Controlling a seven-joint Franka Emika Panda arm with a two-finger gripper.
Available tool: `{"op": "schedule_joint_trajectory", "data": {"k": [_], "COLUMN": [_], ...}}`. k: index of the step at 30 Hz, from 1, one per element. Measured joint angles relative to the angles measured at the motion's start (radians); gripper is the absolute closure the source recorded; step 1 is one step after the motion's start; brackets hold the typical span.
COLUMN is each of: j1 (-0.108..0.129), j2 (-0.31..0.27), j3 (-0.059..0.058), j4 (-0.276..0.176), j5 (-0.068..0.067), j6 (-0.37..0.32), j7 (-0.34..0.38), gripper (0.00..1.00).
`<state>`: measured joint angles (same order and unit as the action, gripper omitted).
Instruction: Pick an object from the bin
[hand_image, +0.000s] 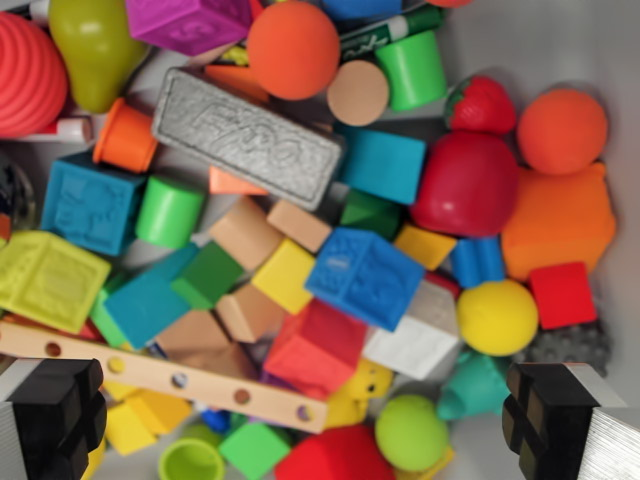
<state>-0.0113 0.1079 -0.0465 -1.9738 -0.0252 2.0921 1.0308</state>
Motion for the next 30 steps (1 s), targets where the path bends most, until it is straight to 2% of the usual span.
{"op": "schedule_joint_trajectory", "data": {"k": [13, 30], "j1": [0.027, 0.076], "j2": [0.024, 0.07], "j3": [0.006, 0.016], "j4": [-0.004, -0.004], "j5": [0.0, 0.002], "j6": [0.024, 0.065], "j7": [0.138, 0.38], "gripper": [0.0, 0.0]}}
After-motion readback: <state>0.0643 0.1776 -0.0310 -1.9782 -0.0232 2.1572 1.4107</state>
